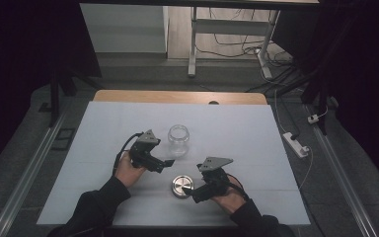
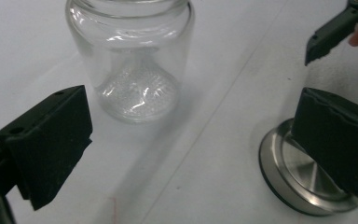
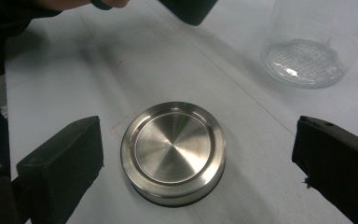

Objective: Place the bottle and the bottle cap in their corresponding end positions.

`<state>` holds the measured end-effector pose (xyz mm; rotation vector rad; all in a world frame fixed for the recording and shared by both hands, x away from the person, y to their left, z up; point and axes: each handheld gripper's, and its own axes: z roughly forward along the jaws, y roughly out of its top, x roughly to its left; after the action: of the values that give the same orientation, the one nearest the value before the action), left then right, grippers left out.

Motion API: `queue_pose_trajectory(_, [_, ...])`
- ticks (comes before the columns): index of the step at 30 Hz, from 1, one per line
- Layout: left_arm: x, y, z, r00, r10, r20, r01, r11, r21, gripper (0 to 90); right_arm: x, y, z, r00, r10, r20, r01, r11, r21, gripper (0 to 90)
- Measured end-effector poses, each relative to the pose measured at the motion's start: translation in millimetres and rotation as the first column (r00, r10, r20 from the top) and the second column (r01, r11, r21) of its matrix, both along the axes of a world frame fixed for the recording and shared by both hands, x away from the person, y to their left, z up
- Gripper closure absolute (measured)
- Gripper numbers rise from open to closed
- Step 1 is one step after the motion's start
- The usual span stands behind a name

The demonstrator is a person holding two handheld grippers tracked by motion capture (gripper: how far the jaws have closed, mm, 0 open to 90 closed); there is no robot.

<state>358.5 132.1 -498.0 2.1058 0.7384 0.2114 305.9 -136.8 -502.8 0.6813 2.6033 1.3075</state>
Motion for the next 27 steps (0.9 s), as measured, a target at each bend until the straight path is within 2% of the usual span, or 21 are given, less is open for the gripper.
queue_pose_trajectory(7, [-15.6,5.3,3.8,0.9999,-0.016,0.004,0.016,0.9992,-0.037,0.0,-1.4,-2.9,3.8,0.9999,-0.007,0.013,0.007,0.9999,0.008,1.8])
queue_pose_trajectory(14, [-29.7,8.9,5.0,0.9990,-0.044,0.012,0.045,0.9985,-0.032,0.0,-2.0,-6.6,5.9,0.9999,-0.010,0.002,0.010,0.9999,0.009,1.3])
queue_pose_trajectory(20, [-42.1,15.6,9.1,0.9988,-0.042,0.023,0.043,0.9981,-0.044,0.0,-3.7,-10.8,8.2,0.9999,-0.008,0.012,0.008,0.9999,-0.006,1.1])
queue_pose_trajectory(27, [-57.3,28.1,10.4,0.9994,-0.031,0.015,0.032,0.9986,-0.042,0.0,-6.6,-22.2,11.3,0.9995,-0.027,0.017,0.027,0.9995,-0.013,1.1])
